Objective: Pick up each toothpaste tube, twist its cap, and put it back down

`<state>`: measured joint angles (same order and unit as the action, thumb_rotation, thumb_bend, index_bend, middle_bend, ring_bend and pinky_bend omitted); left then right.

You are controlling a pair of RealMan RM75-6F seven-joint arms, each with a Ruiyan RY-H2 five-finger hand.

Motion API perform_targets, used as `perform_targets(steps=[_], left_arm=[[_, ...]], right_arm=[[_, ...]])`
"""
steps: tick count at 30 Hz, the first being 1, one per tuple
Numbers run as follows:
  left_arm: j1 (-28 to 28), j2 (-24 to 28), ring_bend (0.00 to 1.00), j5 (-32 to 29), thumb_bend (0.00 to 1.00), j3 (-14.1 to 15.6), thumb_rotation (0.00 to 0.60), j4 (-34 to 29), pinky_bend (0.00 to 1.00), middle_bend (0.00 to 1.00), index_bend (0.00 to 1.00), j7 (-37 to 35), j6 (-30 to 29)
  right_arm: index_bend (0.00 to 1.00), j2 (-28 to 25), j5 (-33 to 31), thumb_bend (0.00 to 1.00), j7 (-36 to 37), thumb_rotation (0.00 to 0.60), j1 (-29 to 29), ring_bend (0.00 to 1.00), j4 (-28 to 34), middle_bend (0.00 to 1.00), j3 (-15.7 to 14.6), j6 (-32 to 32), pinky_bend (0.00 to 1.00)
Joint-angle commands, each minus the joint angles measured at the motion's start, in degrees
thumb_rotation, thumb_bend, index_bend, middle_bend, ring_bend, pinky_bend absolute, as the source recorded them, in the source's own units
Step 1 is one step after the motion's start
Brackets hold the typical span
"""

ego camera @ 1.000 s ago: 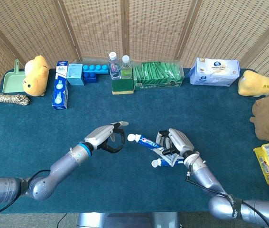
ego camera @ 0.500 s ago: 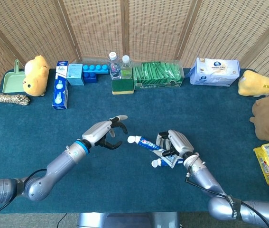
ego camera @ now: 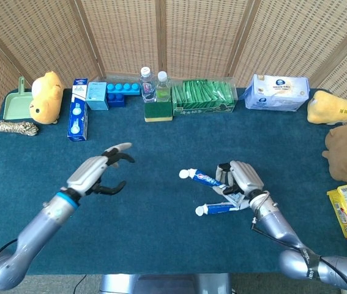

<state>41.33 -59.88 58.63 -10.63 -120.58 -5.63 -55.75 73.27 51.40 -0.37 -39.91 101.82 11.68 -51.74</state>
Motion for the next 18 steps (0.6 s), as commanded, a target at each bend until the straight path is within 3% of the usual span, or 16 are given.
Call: perform_targets(steps=[1, 5, 11, 18], left_arm=[[-4.92, 3.98, 0.06, 5.56, 0.37, 3.07, 0.600, -3.22, 0.31, 0.09, 0.26, -0.75, -4.20], [-11.91, 7.48, 0.06, 11.97, 0.37, 7.47, 0.600, -4.38, 0.30, 0.09, 0.26, 0.21, -10.60], [-19.91, 8.68, 0.06, 15.08, 0.36, 11.89, 0.600, -3.04, 0.29, 0.09, 0.26, 0.47, -17.60], [-24.74, 9.28, 0.06, 15.56, 0.36, 12.72, 0.600, -1.02, 0.27, 0.10, 0.26, -0.23, -22.03]], right_arm=[[0.87, -0.45, 1.61, 0.48, 1.13, 0.600, 0.45, 0.64, -1.24, 0.71, -0.16, 0.68, 0.61], [0.78, -0.09, 4.15, 0.44, 2.65, 0.600, 1.21, 0.58, -4.49, 0.64, 0.02, 0.07, 0.51], [0.68, 1.59, 4.63, 0.41, 2.07, 0.600, 1.30, 0.49, -8.50, 0.56, 0.04, -0.39, 0.36], [0.40, 3.61, 4.27, 0.35, 0.24, 0.600, 1.31, 0.37, -11.86, 0.39, -0.13, -1.10, 0.23]])
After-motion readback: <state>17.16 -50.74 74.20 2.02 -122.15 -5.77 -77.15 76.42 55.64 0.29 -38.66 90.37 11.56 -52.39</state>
